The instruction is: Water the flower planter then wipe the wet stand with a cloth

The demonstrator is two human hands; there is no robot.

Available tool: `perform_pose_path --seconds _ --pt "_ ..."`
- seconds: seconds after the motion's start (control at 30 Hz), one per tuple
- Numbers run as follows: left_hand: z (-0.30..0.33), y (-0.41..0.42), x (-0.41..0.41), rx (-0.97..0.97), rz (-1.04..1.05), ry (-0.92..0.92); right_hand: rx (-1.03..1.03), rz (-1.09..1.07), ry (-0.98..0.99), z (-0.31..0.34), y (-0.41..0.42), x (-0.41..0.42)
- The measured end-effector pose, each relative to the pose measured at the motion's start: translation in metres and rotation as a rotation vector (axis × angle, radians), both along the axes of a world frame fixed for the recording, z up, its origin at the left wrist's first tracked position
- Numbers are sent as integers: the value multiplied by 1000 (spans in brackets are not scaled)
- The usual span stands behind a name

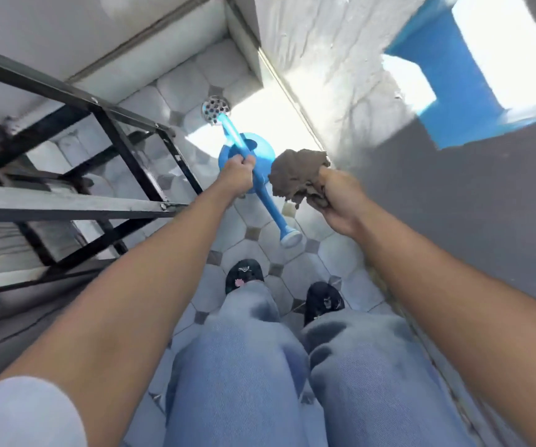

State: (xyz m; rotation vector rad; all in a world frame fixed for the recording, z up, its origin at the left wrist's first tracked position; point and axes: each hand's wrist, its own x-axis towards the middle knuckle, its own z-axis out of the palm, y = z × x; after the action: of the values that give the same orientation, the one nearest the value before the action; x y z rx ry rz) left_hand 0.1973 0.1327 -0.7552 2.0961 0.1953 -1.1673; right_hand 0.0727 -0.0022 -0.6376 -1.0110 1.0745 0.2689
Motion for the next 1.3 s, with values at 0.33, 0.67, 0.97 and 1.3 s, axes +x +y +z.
perform_pose_path --seconds 0.33,0.67,0.97,1.3 --pt "-45 0 -11 -13 -64 63 -73 80 -26 -58 -6 24" --pt "12 28 -10 -549 331 325 -453 596 -217 -69 15 58" --pt "-18 38 -4 -309 499 86 -566 497 -126 -105 -10 79" --pt "-39 52 -10 18 -9 -208 -859 909 -14 -128 -17 64"
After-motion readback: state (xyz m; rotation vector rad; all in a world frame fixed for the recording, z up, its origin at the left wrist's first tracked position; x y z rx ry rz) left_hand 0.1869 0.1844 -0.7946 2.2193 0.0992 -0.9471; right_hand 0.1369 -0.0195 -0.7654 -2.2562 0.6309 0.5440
